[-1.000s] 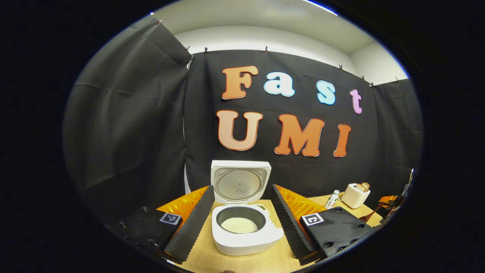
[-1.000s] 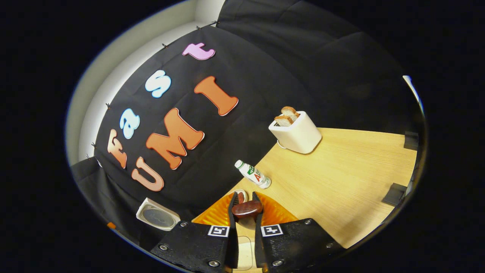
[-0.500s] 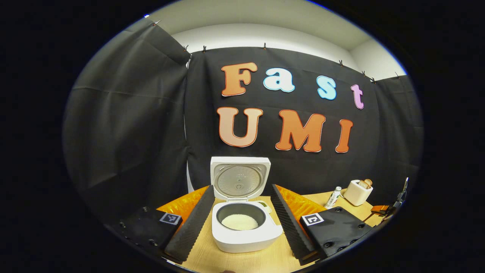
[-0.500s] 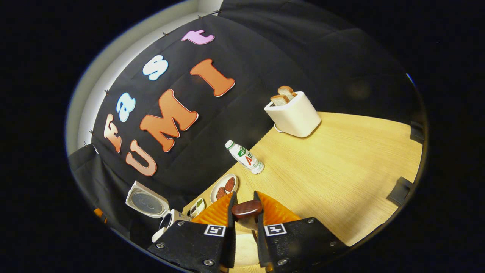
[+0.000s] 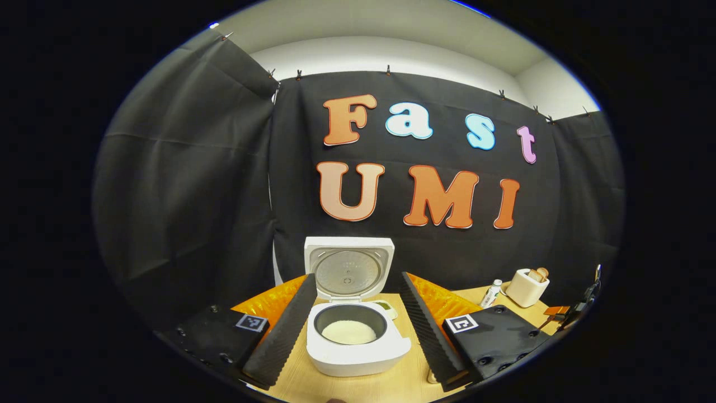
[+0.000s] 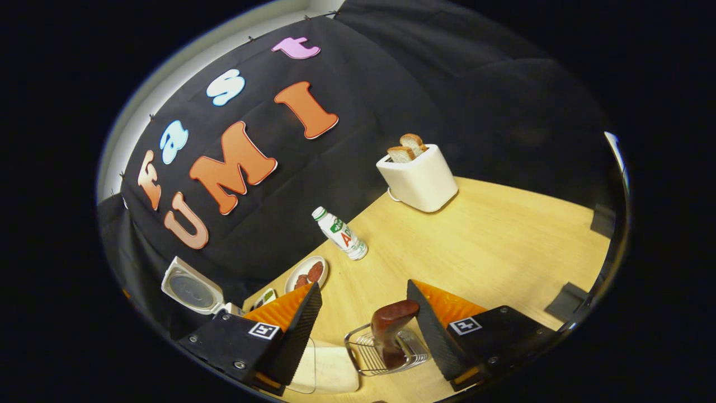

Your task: Close the left gripper, press the button to open the rice cooker; take a wooden spoon from the chopstick holder with the right hand, scoop a spoonful of rice and pour it into the rice cooker, then put the wooden spoon back into the chopstick holder.

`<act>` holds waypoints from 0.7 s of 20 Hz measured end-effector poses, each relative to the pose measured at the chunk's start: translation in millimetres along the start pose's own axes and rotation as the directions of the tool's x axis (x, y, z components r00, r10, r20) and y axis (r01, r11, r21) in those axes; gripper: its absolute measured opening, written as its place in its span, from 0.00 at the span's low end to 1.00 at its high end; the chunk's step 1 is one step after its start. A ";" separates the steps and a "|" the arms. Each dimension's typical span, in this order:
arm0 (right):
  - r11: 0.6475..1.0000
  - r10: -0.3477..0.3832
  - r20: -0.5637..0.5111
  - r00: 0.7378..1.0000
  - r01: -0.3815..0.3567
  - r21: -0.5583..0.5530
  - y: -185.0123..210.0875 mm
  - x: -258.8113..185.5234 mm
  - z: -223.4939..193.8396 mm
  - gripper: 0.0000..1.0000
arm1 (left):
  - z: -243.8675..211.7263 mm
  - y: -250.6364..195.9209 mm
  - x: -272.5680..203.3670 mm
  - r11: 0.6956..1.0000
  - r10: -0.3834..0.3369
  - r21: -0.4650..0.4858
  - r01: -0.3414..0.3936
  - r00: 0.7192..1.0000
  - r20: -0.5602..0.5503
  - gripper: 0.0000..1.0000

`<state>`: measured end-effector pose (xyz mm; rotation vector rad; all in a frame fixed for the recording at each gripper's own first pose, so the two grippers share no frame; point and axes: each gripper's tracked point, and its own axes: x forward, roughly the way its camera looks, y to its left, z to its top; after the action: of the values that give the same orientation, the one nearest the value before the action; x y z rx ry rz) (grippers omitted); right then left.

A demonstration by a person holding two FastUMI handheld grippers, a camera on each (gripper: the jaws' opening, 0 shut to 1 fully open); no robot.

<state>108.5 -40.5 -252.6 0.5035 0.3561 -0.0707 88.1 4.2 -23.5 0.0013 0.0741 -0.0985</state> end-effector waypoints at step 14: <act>0.964 0.032 0.135 0.990 0.005 -0.266 57.3 -60.8 86.9 0.95 | 70.2 -8.4 108.3 1.000 -0.009 0.005 0.009 1.000 -0.018 1.00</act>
<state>87.8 -33.6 -134.0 0.2329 0.2216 -0.0428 199.9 -15.2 38.5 0.0068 0.0916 -0.1078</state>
